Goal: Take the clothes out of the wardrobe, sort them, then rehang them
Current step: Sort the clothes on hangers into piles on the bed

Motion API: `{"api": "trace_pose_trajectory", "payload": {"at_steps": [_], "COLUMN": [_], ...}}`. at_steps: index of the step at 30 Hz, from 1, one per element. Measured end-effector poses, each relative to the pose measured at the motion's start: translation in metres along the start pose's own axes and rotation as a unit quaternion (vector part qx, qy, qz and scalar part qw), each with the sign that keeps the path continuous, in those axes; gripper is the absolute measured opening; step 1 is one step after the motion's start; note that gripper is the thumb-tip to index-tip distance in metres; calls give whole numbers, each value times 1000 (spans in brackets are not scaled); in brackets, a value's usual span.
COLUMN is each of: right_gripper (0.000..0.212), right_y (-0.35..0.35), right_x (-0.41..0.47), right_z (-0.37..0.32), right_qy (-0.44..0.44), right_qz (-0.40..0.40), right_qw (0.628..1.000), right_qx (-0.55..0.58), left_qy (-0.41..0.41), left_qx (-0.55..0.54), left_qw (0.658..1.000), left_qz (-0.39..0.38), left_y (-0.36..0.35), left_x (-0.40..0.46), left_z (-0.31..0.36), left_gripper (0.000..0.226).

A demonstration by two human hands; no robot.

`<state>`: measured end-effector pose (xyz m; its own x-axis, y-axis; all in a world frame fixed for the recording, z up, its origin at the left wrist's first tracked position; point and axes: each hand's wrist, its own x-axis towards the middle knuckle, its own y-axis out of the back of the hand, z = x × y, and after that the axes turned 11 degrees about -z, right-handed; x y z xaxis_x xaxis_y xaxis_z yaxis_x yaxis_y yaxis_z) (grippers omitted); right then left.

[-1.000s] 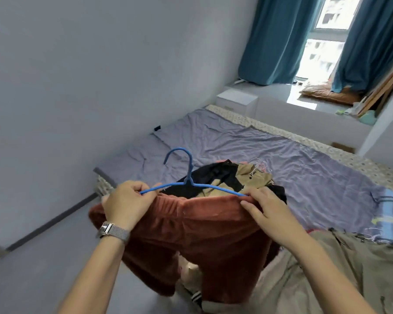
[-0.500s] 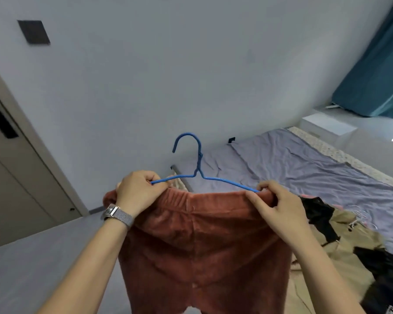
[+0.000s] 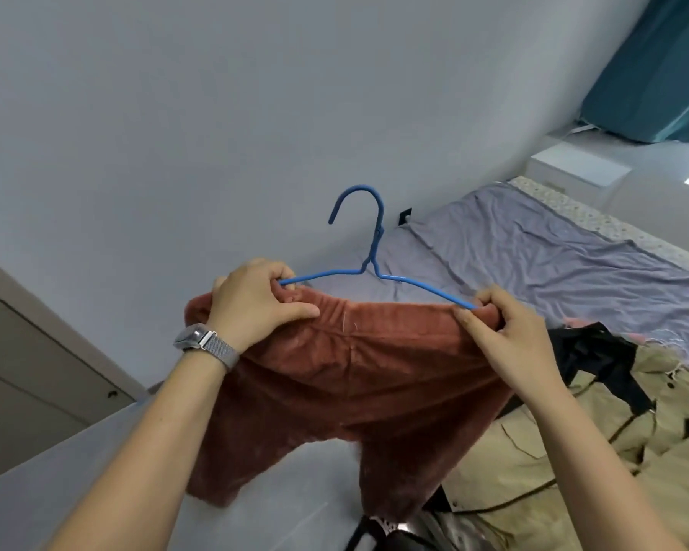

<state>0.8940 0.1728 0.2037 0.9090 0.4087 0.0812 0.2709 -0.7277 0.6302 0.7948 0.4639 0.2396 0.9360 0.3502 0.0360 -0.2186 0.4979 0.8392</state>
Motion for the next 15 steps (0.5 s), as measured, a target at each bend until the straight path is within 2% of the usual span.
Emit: {"api": "trace_pose_trajectory", "payload": {"at_steps": [3, 8, 15], "right_gripper": [27, 29, 27], "right_y": [-21, -50, -27], "right_x": [38, 105, 222], "right_z": [15, 29, 29], "right_qy": [-23, -69, -105], "right_qz": [28, 34, 100], "right_qw": [999, 993, 988], "right_qx": [36, 87, 61], "left_qy": [-41, -55, -110], "left_qx": [45, 60, 53], "left_qw": [998, 995, 990], "left_qz": [-19, -57, -64], "left_y": [-9, -17, -17], "left_x": [55, 149, 283], "left_z": [-12, -33, -13], "left_gripper": [37, 38, 38]}}
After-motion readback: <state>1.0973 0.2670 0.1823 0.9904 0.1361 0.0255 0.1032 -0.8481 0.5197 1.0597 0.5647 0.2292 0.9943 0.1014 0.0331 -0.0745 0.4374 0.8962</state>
